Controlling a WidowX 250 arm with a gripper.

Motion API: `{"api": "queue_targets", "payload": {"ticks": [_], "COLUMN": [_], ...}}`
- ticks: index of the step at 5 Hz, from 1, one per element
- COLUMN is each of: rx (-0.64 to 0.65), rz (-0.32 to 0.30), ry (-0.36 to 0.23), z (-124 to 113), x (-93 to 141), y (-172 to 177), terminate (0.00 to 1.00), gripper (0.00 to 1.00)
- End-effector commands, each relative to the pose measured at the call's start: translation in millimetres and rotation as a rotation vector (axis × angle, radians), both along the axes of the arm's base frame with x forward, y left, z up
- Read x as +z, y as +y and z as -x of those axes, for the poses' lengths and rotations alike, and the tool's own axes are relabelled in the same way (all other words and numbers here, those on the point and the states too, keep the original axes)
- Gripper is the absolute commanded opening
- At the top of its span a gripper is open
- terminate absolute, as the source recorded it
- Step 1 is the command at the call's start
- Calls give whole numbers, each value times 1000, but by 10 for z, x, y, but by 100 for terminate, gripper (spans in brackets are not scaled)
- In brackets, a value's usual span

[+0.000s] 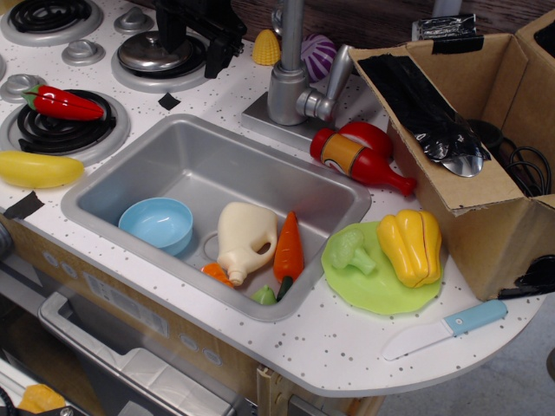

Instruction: Pick up bowl and put in small4fbox

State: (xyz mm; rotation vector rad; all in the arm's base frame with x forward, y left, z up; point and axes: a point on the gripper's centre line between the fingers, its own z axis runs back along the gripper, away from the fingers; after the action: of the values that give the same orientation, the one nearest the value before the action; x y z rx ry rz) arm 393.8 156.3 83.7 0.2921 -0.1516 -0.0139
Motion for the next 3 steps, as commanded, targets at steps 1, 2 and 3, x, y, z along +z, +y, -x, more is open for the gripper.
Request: {"api": "queue_targets", "payload": {"ticks": [1,2,3], "rx": [0,114,192], "rz": [0,56,88], "ry": [0,27,-4], "z": [0,256,460], "x": [0,-182,-457], "y": [0,-190,-236], "terminate": [0,0,0], "gripper": [100,100,100]}}
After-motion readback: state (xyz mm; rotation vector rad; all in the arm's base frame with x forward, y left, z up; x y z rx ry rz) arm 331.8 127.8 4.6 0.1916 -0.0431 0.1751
